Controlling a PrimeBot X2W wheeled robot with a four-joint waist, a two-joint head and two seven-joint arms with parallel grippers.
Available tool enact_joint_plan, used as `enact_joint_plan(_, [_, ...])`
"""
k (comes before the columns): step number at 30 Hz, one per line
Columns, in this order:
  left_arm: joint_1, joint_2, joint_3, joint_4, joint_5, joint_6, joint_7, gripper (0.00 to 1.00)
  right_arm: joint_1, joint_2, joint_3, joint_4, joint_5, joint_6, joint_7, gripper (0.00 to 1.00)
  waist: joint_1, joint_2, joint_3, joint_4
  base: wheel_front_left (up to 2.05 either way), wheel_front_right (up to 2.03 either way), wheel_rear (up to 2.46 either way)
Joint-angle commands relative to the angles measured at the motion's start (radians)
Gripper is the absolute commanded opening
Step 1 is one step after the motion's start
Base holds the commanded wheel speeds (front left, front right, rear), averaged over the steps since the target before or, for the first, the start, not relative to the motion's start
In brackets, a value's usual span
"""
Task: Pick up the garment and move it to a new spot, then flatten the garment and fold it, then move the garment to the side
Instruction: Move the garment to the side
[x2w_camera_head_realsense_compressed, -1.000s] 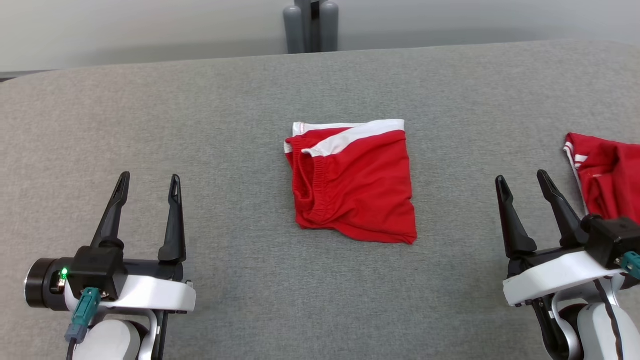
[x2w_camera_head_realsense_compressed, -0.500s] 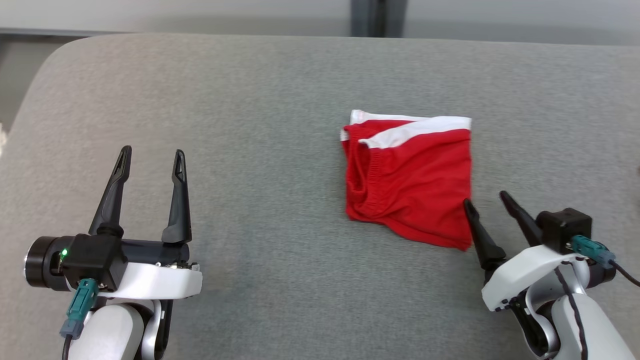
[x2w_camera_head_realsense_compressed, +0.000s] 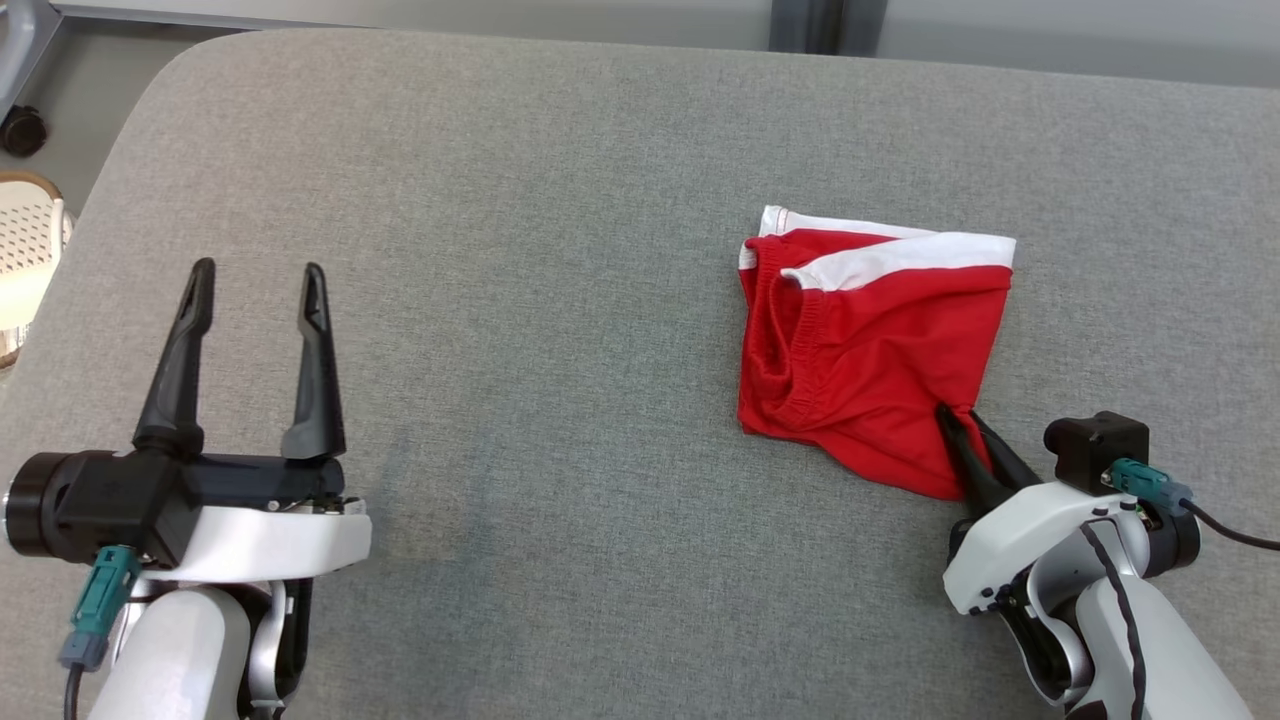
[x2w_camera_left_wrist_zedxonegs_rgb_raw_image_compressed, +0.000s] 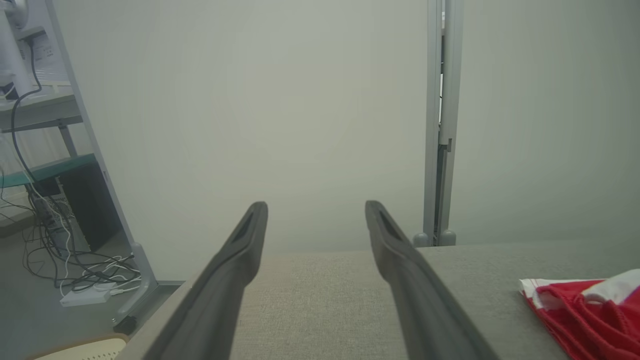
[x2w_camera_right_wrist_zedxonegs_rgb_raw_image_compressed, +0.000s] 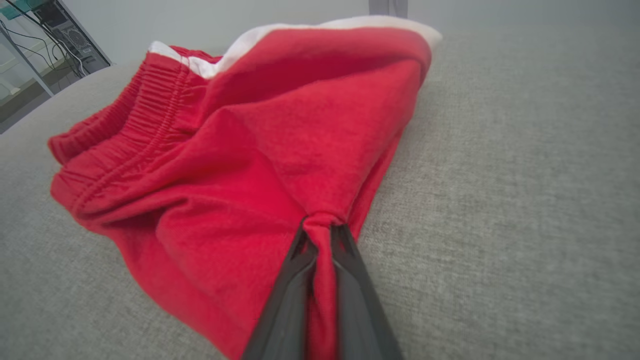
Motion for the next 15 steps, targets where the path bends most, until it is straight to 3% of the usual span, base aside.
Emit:
enact_joint_plan(1, [0.006, -0.011, 0.025, 0.009, 0.017, -0.017, -0.003, 1.0, -0.01, -0.004, 0.006, 0.005, 0.01, 0.0, -0.013, 0.0, 0.0, 0.0, 0.002, -0.006, 0.0, 0.0, 0.0])
enact_joint_plan(10, [0.013, -0.05, 0.084, 0.021, 0.055, -0.067, -0.003, 1.0, 0.013, -0.031, 0.006, -0.032, 0.004, 0.0, -0.038, 0.0, 0.0, 0.0, 0.009, -0.043, 0.0, 0.0, 0.0])
enact_joint_plan(15, [0.005, -0.064, 0.122, 0.029, 0.081, -0.097, -0.003, 1.0, 0.039, -0.06, -0.004, -0.106, -0.021, 0.0, -0.04, 0.0, 0.0, 0.0, 0.024, -0.12, 0.0, 0.0, 0.0])
